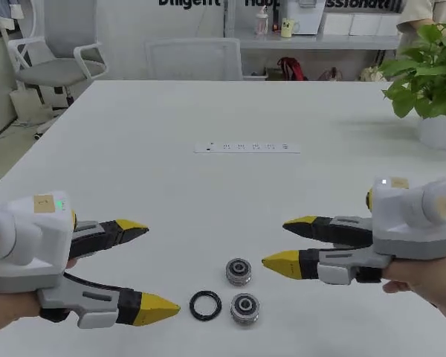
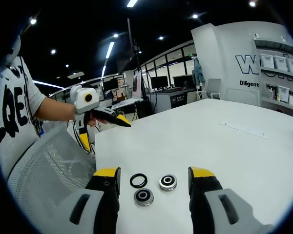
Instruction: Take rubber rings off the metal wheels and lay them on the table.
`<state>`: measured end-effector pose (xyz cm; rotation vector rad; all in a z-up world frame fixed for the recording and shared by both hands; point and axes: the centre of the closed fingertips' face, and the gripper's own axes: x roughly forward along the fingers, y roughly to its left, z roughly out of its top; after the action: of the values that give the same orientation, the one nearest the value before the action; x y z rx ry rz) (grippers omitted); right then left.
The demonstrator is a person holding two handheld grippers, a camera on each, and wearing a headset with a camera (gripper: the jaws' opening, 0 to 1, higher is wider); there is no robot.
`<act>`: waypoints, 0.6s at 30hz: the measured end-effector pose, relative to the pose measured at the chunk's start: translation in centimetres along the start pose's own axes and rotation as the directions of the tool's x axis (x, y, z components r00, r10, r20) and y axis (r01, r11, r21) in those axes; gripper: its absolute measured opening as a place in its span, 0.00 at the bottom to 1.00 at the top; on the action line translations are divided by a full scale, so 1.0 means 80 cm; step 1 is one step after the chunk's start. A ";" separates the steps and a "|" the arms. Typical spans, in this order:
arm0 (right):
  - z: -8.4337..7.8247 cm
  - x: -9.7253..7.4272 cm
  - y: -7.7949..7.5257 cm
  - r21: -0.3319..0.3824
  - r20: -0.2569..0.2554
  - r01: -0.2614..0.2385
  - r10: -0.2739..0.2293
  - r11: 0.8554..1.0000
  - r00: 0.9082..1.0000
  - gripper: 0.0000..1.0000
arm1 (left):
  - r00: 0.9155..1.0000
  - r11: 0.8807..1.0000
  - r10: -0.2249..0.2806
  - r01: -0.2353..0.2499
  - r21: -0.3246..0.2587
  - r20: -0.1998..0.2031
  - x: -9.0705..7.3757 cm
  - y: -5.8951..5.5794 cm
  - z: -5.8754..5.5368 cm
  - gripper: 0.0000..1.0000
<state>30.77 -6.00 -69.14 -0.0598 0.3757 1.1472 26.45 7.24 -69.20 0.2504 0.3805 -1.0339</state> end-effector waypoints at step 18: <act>-0.048 -0.017 0.004 -0.048 -0.079 0.022 -0.026 0.999 0.997 0.69 | 0.999 0.998 0.046 -0.046 -0.036 0.007 -0.015 0.010 -0.011 0.83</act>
<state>29.02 -7.98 -72.29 -0.1508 0.4175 1.1318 26.42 8.93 -69.45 0.2217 0.3841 -0.9814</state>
